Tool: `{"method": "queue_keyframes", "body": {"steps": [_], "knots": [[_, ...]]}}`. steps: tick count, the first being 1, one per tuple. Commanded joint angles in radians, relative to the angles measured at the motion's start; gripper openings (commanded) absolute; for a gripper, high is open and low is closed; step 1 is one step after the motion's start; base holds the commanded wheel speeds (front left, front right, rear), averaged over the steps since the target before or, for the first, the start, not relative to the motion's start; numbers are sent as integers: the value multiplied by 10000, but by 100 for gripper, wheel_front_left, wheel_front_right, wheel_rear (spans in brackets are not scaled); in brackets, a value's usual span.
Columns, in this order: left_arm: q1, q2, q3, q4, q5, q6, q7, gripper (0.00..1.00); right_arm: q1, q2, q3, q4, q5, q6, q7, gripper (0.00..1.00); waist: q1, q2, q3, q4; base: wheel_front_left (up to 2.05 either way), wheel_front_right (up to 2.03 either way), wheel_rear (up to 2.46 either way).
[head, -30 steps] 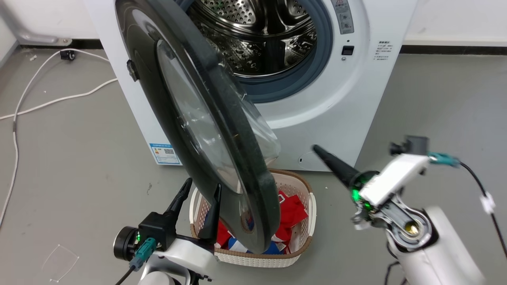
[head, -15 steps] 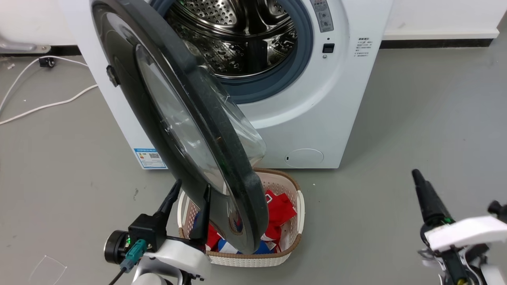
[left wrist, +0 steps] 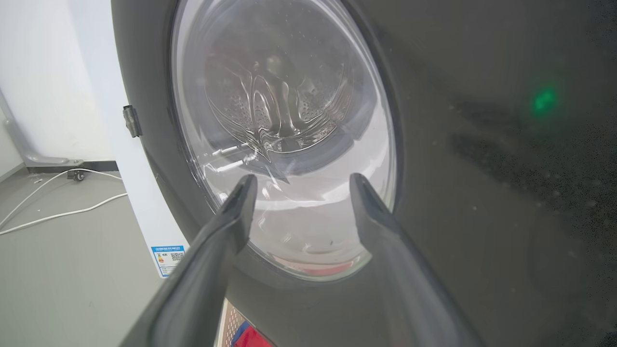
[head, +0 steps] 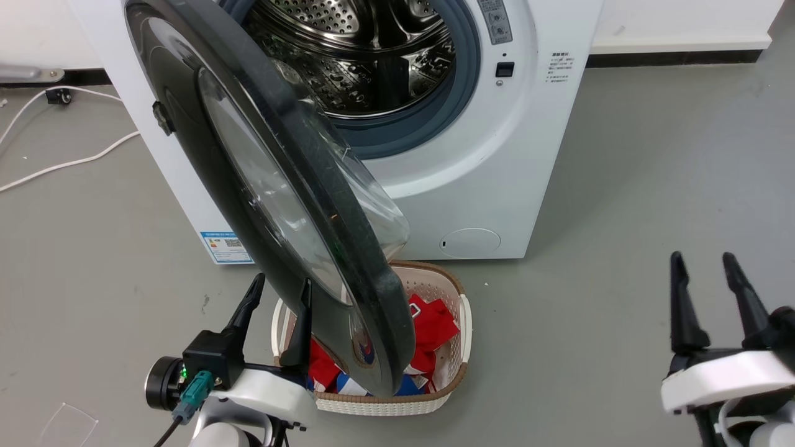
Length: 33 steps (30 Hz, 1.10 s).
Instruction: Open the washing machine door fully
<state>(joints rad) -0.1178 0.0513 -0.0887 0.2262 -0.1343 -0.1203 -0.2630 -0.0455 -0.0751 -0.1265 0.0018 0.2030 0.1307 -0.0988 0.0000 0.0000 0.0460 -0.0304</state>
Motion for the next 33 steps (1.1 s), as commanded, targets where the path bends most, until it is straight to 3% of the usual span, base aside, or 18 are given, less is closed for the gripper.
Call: {"method": "queue_keyframes", "body": {"steps": [1, 8, 27, 28, 29, 30, 33], "knots": [[-81, -13, 39, 0, 6, 6, -24, 100, 336, 89, 169, -294, -514, 1, 47, 100, 0, 0, -21, 34, 0, 0, 0], [104, -13, 11, 21, -58, 36, -24, 100, 1180, 252, 529, -328, -1557, -1, 47, 100, 0, 0, -185, 71, 0, 0, 0], [20, -14, -20, 188, 213, -9, -24, 100, 963, 261, 634, 117, -1108, -1, -152, 100, 0, 0, -198, 98, 0, 0, 0], [19, -14, -11, 202, 190, -9, -24, 89, 955, 261, 634, 117, -1149, -1, -157, 100, 0, 0, -198, 102, 0, 0, 0], [14, -14, -1, 207, 149, 1, -24, 36, 948, 261, 628, 120, -1157, -1, -170, 100, 0, 0, -203, 105, 0, 0, 0], [15, -14, 11, 196, 124, 18, -24, 0, 950, 261, 629, 127, -1131, -1, -160, 100, 0, 0, -216, 107, 0, 0, 0], [56, -14, 39, 176, 77, 49, -24, 0, 982, 262, 634, 154, -1097, -1, -170, 100, 0, 0, -246, 122, 0, 0, 0]]}}
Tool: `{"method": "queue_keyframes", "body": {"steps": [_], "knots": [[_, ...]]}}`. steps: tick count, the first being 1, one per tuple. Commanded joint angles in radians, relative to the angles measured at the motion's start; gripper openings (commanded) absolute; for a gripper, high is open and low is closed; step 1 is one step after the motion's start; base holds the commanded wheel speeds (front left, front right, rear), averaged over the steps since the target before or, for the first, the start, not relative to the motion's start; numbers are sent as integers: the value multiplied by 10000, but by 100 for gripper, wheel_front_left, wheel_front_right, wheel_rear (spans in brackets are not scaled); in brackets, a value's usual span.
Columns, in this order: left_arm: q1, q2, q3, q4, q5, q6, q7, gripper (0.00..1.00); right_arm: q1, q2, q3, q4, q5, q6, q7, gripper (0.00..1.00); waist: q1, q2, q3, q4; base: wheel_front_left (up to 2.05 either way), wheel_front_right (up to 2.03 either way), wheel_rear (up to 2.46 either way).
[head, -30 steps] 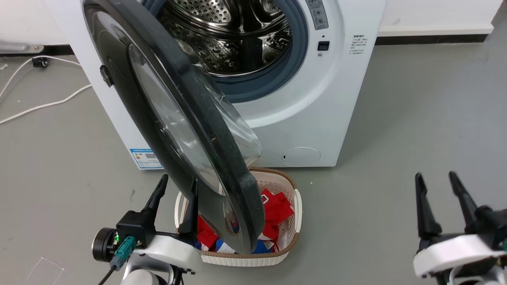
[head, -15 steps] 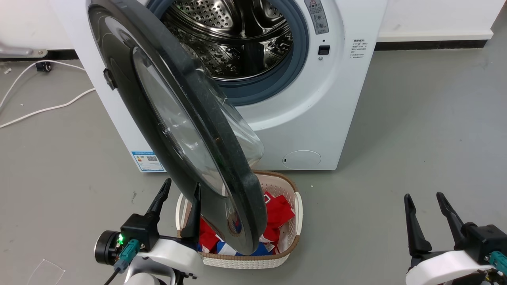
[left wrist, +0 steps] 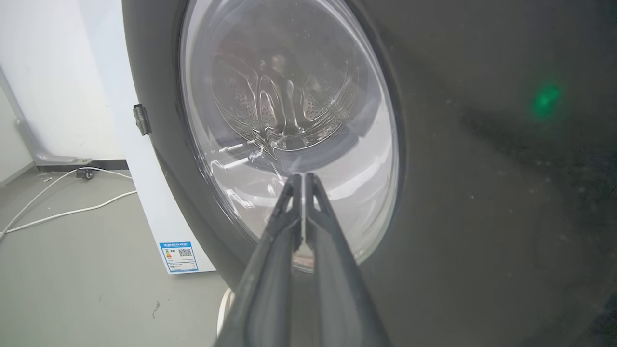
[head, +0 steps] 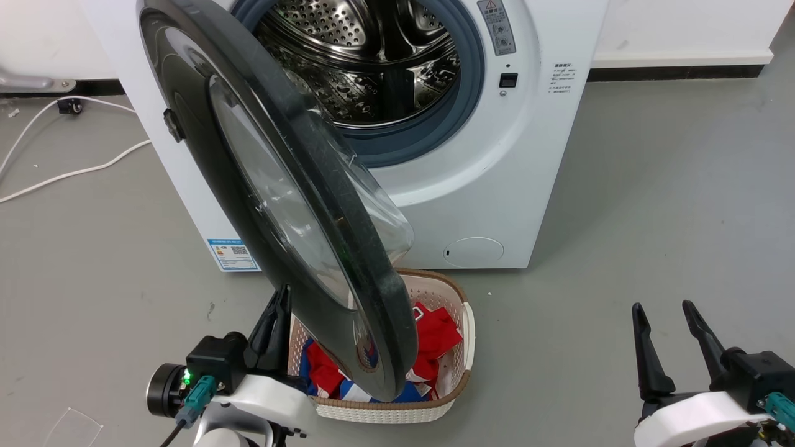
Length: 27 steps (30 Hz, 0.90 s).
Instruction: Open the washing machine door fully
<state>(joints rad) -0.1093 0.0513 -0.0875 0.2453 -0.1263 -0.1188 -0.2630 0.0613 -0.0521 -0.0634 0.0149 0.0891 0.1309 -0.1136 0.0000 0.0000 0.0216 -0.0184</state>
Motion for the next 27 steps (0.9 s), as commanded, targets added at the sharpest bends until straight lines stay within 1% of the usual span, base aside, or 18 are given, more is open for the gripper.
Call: {"method": "queue_keyframes", "body": {"steps": [1, 5, 8, 12, 17, 23, 25, 27], "knots": [[-15, -14, 28, -21, -21, 35, -24, 0, -75, 32, -2, 33, 55, -3, -17, 100, 0, 0, -13, 7, 0, 0, 0], [-84, -15, 132, -201, -60, 28, -24, 0, -75, 32, -2, 50, -28, -3, 20, 100, 0, 0, -41, 30, 0, 0, 0], [-287, -14, 238, -709, -116, 72, -24, 0, -61, 32, -37, 55, -32, -3, 18, 100, 0, 0, -44, 66, 0, 0, 0], [-511, -13, 392, -1720, -177, 183, -22, 0, -57, 31, -65, 55, -21, -3, 11, 100, 0, 0, -44, 99, 0, 0, 0], [-912, -16, 344, -3174, -338, 265, -22, 0, -54, 31, -136, 61, -33, -3, 38, 100, 0, 0, -27, 163, 0, 0, 0], [-1449, -16, -119, -4984, -187, 385, -21, 0, -63, 30, -185, 95, -64, -3, 38, 100, 0, 0, -53, 164, 0, 0, 0], [-1613, -11, -555, -5839, -131, 396, -13, 0, -81, 30, -181, 120, -35, -3, 34, 100, 0, 0, -57, 131, 0, 0, 0], [-1574, -13, -873, -6281, -201, 412, 126, 0, -83, 30, -184, 129, -17, -3, 34, 100, 0, 0, -48, 120, 0, 0, 0]]}}
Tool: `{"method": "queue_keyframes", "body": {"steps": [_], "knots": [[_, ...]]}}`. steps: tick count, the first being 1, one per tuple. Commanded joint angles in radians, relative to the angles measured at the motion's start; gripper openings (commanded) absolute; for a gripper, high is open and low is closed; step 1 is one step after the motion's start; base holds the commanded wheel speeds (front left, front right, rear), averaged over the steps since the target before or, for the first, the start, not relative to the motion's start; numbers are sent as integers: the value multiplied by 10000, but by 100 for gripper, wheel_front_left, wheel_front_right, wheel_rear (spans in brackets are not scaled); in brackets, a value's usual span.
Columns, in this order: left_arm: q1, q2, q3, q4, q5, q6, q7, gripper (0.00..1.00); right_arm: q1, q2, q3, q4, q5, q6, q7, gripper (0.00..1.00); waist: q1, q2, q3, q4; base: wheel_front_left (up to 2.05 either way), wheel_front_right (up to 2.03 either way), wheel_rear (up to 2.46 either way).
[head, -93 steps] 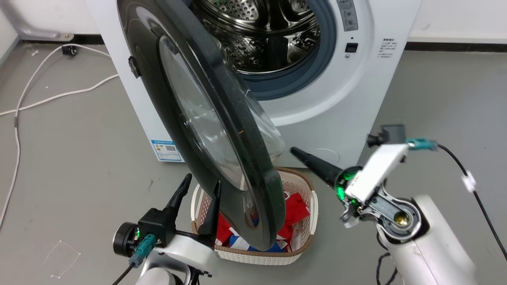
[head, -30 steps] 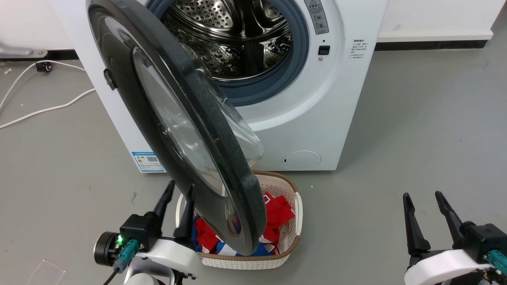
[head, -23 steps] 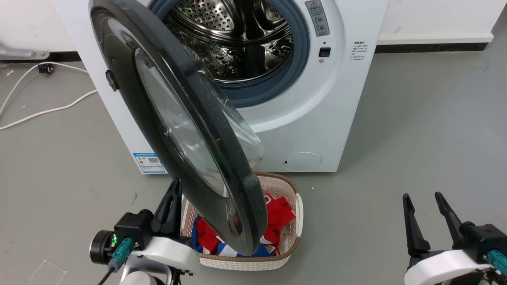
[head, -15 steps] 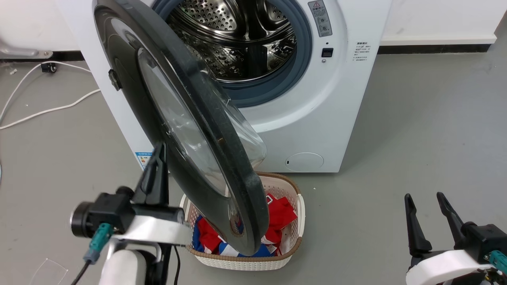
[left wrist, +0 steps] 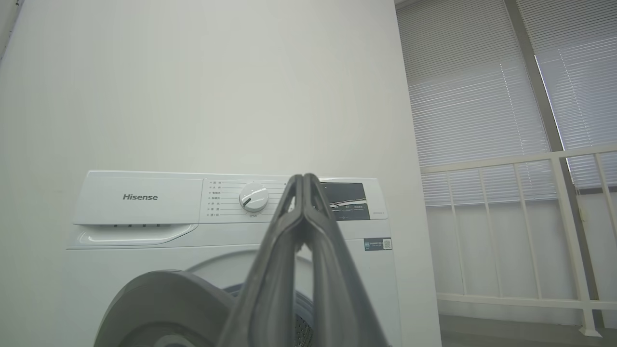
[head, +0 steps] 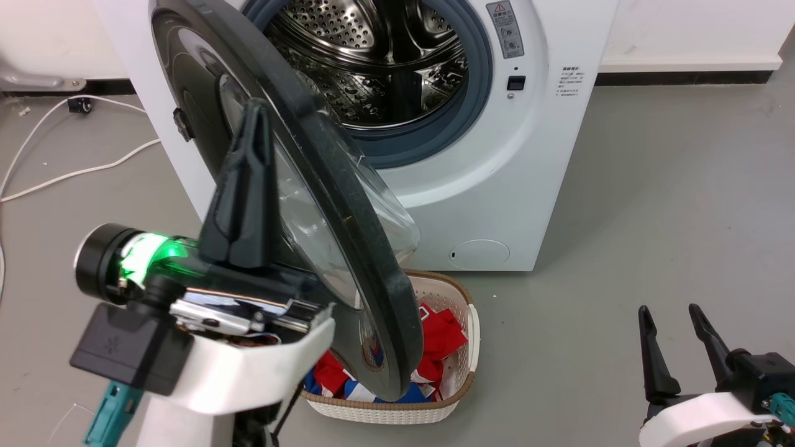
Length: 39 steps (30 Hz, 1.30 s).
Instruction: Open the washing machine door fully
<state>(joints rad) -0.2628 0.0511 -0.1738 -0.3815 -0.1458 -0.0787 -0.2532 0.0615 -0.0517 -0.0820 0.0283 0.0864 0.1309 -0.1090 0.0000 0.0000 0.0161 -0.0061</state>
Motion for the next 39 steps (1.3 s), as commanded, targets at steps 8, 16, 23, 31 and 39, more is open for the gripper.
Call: {"method": "queue_keyframes", "body": {"steps": [8, 16, 23, 31, 39], "knots": [[617, -6, -1907, -685, -534, -249, 1338, 0, -62, 25, 0, 51, 66, -3, -16, 100, 0, 0, 45, 4, 0, 0, 0], [1852, 243, -3867, 362, -1263, -423, 2917, 0, -61, 23, 45, 99, 72, -3, 27, 100, 0, 0, 49, 4, 0, 0, 0], [2725, 256, -4352, 2084, -1413, -118, 3185, 0, -127, 22, 166, 147, 121, -3, 50, 100, 0, 0, 73, -162, 0, 0, 0], [2175, 167, -3977, 3491, -1150, 376, 2255, 0, -248, 22, 266, 273, 131, -3, -23, 100, 0, 0, 186, -263, 0, 0, 0], [1501, 145, -3570, 4470, -1051, 759, 1662, 0, -354, 22, 336, 469, 212, -3, -115, 100, 0, 0, 294, -315, 0, 0, 0]]}}
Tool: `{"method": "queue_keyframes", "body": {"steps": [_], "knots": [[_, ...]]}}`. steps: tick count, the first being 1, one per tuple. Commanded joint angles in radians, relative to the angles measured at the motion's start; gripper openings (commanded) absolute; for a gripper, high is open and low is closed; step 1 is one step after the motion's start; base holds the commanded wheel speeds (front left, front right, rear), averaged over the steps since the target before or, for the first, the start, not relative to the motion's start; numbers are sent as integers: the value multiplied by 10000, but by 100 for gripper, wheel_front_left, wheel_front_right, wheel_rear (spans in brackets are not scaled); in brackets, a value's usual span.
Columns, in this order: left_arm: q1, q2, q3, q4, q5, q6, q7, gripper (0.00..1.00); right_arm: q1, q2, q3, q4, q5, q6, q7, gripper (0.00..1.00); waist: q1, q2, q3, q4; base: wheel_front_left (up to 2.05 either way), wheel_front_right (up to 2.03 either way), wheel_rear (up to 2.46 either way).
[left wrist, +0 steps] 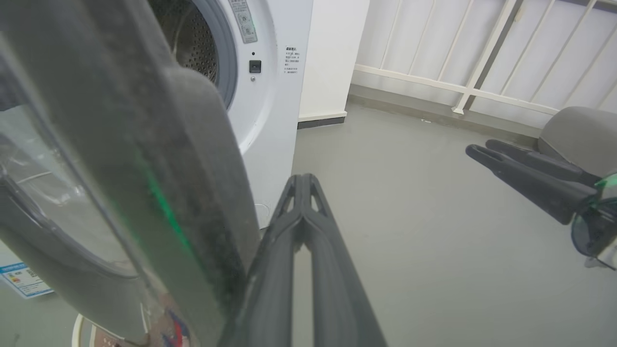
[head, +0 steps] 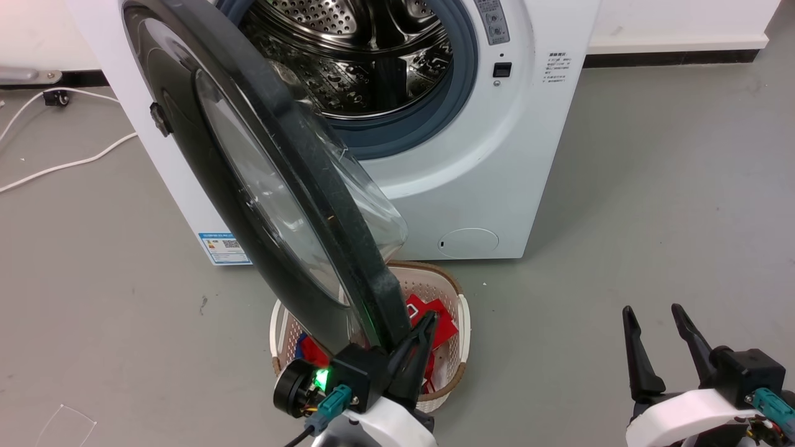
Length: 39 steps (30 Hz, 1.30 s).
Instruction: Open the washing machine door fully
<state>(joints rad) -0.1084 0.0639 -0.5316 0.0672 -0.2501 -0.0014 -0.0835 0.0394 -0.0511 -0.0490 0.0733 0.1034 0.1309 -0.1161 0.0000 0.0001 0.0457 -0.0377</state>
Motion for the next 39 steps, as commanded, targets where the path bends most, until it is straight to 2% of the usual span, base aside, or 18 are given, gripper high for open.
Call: {"method": "queue_keyframes", "body": {"steps": [1, 9, 16, 23, 33, 39], "knots": [[-80, 14, 59, 47, -37, 53, -73, 0, -146, 16, 13, 36, 52, -3, -61, 100, 0, -1, 10, 1, 0, 0, 0], [342, 211, 319, 108, -216, 388, -277, 0, -141, 16, 41, 54, 36, -3, -181, 100, 0, -1, -46, 112, 0, 0, 0], [1015, 420, 487, -482, -322, 773, -127, 0, -9, 16, -125, -137, -37, -3, -136, 100, 0, -1, -239, 419, 0, 0, 0], [1427, 536, 685, -1186, -413, 1126, -99, 0, 45, 16, -335, -441, -42, -3, -26, 100, 0, -1, -202, 1078, 0, 0, 0], [1452, 702, 1136, -1612, -418, 1525, -432, 0, -143, 15, -481, -864, -32, -3, 91, 100, 0, -1, 94, 2363, 0, 0, 0], [1529, 927, 2035, -1813, -575, 2014, -852, 0, -190, 15, -601, -969, -50, -3, 187, 100, 0, -1, 225, 2881, 0, 0, 0]]}}
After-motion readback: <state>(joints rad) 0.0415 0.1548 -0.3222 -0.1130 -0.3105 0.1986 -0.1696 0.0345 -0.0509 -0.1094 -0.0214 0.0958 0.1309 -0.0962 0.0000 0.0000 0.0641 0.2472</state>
